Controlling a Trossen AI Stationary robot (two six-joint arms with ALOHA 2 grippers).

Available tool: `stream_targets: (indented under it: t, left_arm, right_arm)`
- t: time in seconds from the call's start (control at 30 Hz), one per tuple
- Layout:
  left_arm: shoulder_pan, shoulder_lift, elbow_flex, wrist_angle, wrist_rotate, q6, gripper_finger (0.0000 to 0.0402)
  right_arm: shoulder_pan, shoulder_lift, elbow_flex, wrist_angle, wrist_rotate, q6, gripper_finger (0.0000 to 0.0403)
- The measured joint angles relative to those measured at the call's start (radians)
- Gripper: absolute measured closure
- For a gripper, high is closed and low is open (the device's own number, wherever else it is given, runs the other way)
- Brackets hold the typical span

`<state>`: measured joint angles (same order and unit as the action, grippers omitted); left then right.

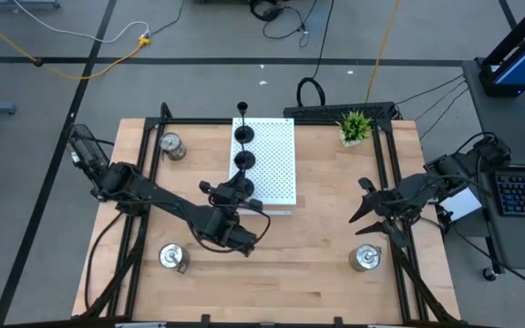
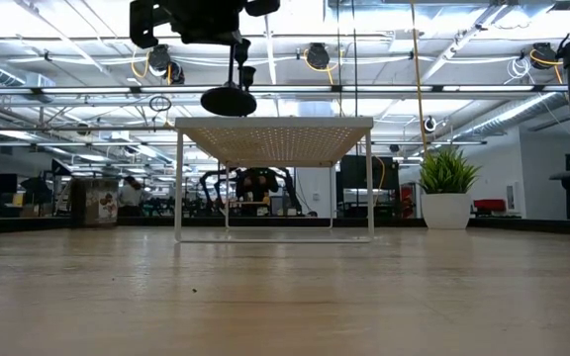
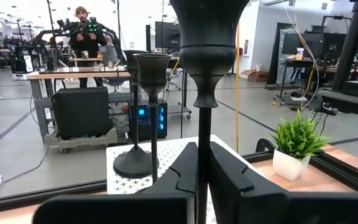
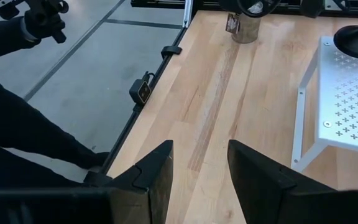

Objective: Pick & Place candle stick holders
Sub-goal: Put the black candle holder on the shelf aligned with the other black candle holders

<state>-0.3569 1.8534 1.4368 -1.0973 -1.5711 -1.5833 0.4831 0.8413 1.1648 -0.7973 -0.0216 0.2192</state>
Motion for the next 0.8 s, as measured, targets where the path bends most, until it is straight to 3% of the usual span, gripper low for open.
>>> stream_targets:
  t: [0.33, 0.8]
  left_arm:
    - [0.002, 0.001, -0.093, 0.150, -0.001, 0.002, 0.0386]
    - [0.015, 0.001, -0.096, 0.166, -0.002, 0.014, 0.0382]
  right_arm:
    - [0.000, 0.000, 0.000, 0.000, 0.000, 0.000, 0.0259]
    - [0.000, -0.002, 0.000, 0.001, 0.027, -0.020, 0.0259]
